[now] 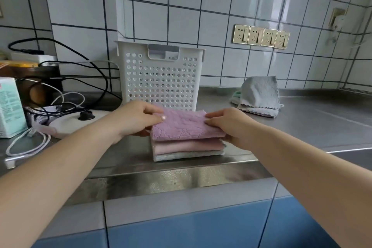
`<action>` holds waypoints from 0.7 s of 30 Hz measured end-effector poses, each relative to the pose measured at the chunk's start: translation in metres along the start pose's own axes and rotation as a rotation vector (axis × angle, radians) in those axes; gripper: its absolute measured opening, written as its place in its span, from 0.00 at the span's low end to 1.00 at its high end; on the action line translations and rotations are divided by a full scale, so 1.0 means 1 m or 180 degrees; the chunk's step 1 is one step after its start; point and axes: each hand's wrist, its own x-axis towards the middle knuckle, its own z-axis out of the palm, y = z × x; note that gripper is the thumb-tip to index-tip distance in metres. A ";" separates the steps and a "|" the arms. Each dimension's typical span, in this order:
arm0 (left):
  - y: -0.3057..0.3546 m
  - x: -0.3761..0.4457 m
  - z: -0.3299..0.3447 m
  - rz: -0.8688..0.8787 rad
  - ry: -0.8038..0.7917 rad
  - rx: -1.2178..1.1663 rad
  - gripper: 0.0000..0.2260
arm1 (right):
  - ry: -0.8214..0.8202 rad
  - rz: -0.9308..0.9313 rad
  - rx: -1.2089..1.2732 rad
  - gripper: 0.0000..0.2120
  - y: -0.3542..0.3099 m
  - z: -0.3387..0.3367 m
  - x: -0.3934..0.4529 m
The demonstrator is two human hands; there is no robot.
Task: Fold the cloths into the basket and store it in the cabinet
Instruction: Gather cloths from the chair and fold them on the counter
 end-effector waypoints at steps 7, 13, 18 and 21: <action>0.001 0.004 -0.002 0.0272 0.0007 0.1672 0.14 | 0.0205 -0.0420 -0.1517 0.13 -0.005 0.001 0.002; 0.028 0.010 0.018 0.0803 -0.0146 0.1821 0.17 | -0.0114 -0.1168 -0.2225 0.20 -0.025 0.019 0.007; 0.008 0.018 0.033 0.0408 -0.0896 0.2277 0.24 | -0.0763 -0.0976 -0.2901 0.22 -0.008 0.029 0.020; -0.003 0.020 0.032 0.0251 -0.0939 0.2471 0.29 | -0.0685 -0.0636 -0.2706 0.27 0.002 0.025 0.025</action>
